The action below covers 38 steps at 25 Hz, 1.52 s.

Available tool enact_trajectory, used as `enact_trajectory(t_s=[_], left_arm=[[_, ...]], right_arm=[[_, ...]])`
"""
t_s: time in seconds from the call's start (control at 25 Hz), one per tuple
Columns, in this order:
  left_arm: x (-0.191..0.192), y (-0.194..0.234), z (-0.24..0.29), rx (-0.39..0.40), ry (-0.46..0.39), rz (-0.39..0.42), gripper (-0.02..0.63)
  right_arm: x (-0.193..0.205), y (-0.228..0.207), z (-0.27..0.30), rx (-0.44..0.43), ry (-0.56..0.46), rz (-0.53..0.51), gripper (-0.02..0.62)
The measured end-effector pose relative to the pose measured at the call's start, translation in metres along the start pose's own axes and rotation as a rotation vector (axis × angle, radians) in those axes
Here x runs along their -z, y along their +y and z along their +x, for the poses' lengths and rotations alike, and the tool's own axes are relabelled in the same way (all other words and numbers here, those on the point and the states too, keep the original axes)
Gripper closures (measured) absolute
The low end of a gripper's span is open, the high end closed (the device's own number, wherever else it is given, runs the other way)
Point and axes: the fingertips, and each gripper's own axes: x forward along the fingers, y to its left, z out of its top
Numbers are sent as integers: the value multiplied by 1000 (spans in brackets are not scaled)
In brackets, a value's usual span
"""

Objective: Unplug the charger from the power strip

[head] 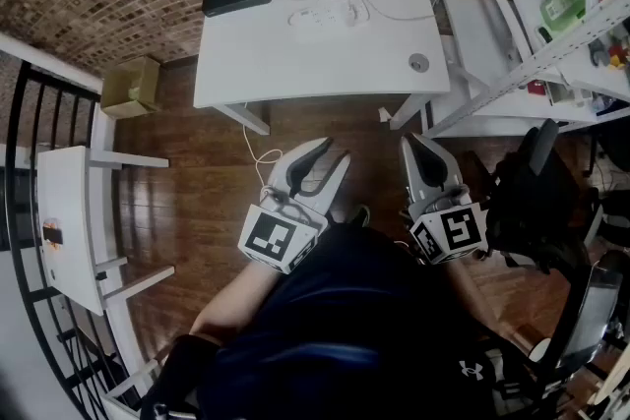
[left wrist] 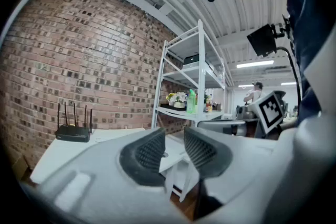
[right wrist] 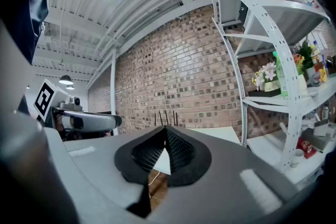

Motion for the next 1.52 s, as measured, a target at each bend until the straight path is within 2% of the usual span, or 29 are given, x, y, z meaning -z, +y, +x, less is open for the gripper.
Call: enact_trajectory(t_s=[0.16,0.28,0.4,0.56,0.72,0.84,1.0,1.08,1.32,1.52], left_arm=[[-1,12,5,-11,2,-6,494],[-3,30,11,-22,-3,-13,493],[-1,55,20,-23,-6,-26,494],[4,94,40,-3,-11,-55,494],[-4,147,70,28,-10,-51,497],[-7,179,90,66,-14,-61,559],[0,218,113,121,8,-59,572],[5,237,122,140,24,-59,579],[10,271,144,148,60,-60,601],[25,285,166,105,109,-27,601]], right_arm=[[2,-4,10,-3,2,10,584],[0,-1,28,-36,-5,23,584],[8,-1,49,-38,53,13,584],[17,-16,80,2,79,-11,584],[16,-41,129,65,107,-22,584],[15,-56,159,130,141,-15,584],[14,-72,204,190,158,-22,584],[17,-77,223,200,170,-21,584],[44,-88,265,159,239,-4,586],[75,-125,285,182,303,41,584]])
